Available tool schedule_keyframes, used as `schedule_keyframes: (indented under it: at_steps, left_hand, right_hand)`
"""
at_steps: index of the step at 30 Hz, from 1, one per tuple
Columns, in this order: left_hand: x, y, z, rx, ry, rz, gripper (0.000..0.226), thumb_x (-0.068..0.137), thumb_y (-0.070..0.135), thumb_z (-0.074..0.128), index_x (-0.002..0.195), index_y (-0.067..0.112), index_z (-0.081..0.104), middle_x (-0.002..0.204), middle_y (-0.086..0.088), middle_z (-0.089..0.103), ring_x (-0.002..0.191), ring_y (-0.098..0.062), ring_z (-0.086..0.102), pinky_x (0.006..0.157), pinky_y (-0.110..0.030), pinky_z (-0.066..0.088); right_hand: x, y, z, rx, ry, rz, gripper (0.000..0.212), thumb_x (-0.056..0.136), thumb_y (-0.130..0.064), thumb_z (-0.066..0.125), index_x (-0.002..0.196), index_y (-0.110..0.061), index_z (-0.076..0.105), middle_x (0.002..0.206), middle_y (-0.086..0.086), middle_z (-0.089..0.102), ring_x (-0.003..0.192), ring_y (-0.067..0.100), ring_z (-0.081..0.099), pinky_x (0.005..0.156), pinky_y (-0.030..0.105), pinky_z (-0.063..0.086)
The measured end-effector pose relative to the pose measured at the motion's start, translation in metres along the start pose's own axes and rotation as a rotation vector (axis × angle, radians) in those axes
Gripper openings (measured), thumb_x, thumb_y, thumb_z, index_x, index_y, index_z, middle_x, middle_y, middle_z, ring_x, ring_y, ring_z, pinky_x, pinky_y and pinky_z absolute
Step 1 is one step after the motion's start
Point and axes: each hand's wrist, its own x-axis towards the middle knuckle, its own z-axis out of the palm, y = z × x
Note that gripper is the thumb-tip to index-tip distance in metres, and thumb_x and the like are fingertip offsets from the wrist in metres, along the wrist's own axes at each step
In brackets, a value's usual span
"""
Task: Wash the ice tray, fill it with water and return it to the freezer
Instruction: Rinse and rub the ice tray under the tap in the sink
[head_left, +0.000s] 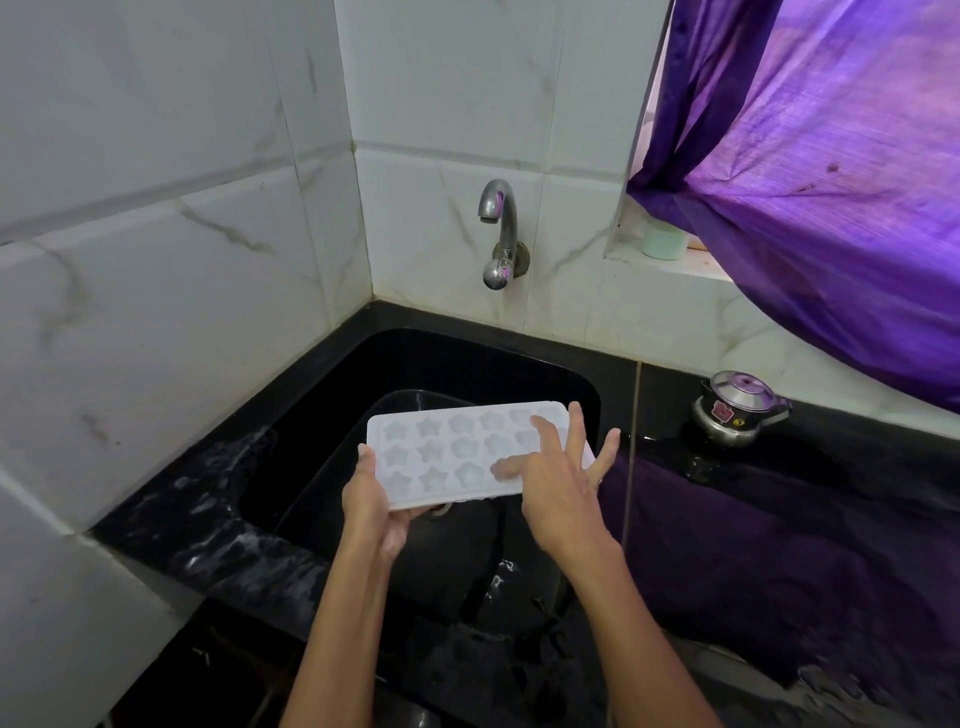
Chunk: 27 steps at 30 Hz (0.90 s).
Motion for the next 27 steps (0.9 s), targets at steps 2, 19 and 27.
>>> schedule_keyframes:
  at_steps: [2,19,27]
  left_hand:
    - [-0.0009,0.0001,-0.0003,0.003,-0.003,-0.003,0.041,0.099,0.046,0.033,0.096,0.013,0.058,0.098,-0.014,0.068,0.085,-0.033,0.066,0.06,-0.047,0.053]
    - [-0.0029,-0.0019,0.0003,0.007,0.012,0.007,0.04,0.099,0.046,0.034,0.098,0.014,0.058,0.104,-0.014,0.067,0.091,-0.034,0.066,0.07,-0.051,0.055]
    - [-0.0061,-0.0018,0.0024,0.012,0.008,0.01,0.041,0.099,0.046,0.034,0.099,0.013,0.059,0.102,-0.014,0.068,0.09,-0.033,0.066,0.07,-0.051,0.055]
  right_hand:
    - [-0.0007,0.0012,-0.0002,0.004,0.007,0.009,0.066,0.079,0.012,0.053,0.118,-0.039,0.062,0.155,0.004,0.013,0.141,0.036,-0.028,0.09,0.057,-0.035]
    - [-0.0051,-0.0022,-0.0034,0.006,0.006,0.003,0.067,0.077,0.015,0.05,0.12,-0.035,0.061,0.157,0.009,0.012,0.141,0.038,-0.028,0.103,0.065,-0.024]
    - [-0.0051,-0.0051,-0.0088,0.009,0.076,0.009,0.064,0.069,0.018,0.047,0.116,-0.026,0.051,0.151,0.008,0.016,0.142,0.038,-0.024,0.106,0.066,-0.02]
